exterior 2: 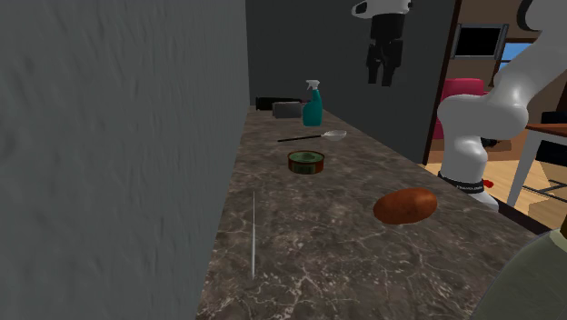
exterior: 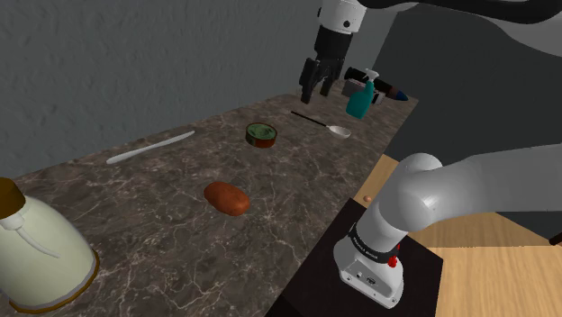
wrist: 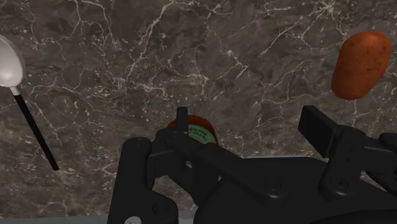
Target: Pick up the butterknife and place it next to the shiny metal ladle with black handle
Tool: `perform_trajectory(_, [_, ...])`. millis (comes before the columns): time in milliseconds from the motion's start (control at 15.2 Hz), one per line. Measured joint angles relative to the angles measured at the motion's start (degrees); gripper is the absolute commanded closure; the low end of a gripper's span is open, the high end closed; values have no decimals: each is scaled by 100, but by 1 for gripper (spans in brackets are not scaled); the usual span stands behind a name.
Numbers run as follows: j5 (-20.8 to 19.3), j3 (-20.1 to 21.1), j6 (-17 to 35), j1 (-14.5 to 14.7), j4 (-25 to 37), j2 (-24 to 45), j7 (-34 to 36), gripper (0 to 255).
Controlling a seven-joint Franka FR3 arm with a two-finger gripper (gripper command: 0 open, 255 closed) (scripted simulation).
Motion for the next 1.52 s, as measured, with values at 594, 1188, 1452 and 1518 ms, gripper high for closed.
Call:
perform_trajectory(594, [757, 1088, 607, -135, -158, 452, 2106, 0])
perform_trajectory(1188, [1210, 2463, 1558, -547, 478, 1927, 4858, 0])
perform_trajectory(1452, [1051, 3030, 1927, -794, 1007, 2803, 6172, 0])
perform_trajectory(1518, [965, 3153, 2049, -858, 1122, 3046, 6494, 0])
